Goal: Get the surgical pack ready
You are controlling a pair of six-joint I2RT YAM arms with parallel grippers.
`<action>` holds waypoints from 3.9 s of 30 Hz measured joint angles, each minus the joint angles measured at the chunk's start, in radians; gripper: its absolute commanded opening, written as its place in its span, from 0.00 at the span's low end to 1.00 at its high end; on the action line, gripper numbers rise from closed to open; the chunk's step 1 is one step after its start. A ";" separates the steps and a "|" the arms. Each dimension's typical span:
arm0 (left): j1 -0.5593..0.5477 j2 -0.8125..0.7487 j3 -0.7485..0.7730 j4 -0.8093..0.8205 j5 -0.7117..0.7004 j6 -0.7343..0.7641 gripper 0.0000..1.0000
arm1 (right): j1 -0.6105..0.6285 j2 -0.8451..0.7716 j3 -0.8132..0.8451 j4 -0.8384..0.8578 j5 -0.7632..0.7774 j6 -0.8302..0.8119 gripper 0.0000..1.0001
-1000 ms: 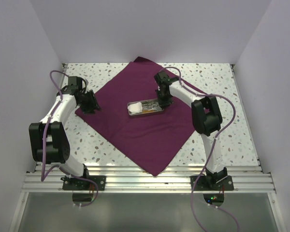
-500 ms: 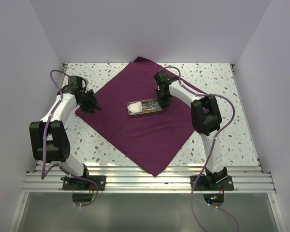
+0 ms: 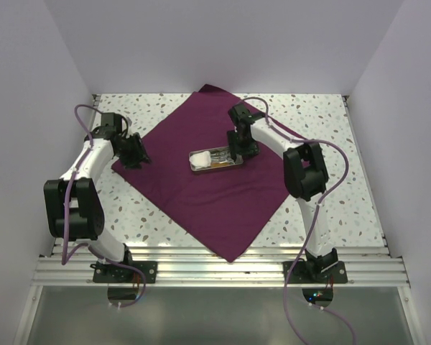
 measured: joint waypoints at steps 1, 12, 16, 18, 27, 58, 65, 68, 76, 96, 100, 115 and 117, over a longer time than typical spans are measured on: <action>0.000 0.000 -0.001 0.001 0.008 0.000 0.49 | 0.000 -0.002 0.004 -0.009 0.006 0.001 0.66; -0.117 -0.197 -0.279 0.033 0.109 -0.053 0.55 | -0.024 -0.470 -0.380 -0.056 -0.053 0.027 0.73; -0.288 -0.317 -0.407 0.059 0.142 -0.132 0.57 | -0.024 -0.749 -0.710 0.007 -0.242 0.074 0.75; -0.358 -0.391 -0.475 0.061 0.159 -0.184 0.59 | -0.022 -0.856 -0.895 0.061 -0.346 0.117 0.75; -0.474 -0.571 -0.625 0.091 0.165 -0.361 0.59 | 0.049 -1.086 -1.382 0.301 -0.592 0.377 0.66; -0.478 -0.535 -0.426 0.072 0.109 -0.393 0.59 | 0.097 -1.132 -1.598 0.689 -0.676 0.792 0.52; -0.478 -0.503 -0.402 0.069 0.108 -0.382 0.59 | 0.130 -1.132 -1.620 0.735 -0.676 0.849 0.50; -0.478 -0.490 -0.389 0.069 0.108 -0.375 0.59 | 0.147 -1.132 -1.636 0.765 -0.676 0.882 0.48; -0.478 -0.475 -0.375 0.068 0.109 -0.359 0.59 | 0.169 -1.152 -1.676 0.795 -0.649 0.956 0.40; -0.478 -0.462 -0.304 0.035 0.088 -0.329 0.59 | 0.195 -1.176 -1.606 0.772 -0.592 0.985 0.02; -0.478 -0.444 -0.233 -0.020 0.019 -0.304 0.59 | 0.193 -1.159 -1.477 0.684 -0.589 0.937 0.00; -0.283 -0.383 -0.080 -0.100 -0.107 -0.154 0.58 | -0.082 -0.582 -0.678 0.486 -0.657 0.712 0.00; -0.274 -0.337 -0.067 -0.101 -0.105 -0.140 0.58 | -0.097 -0.481 -0.543 0.466 -0.664 0.692 0.00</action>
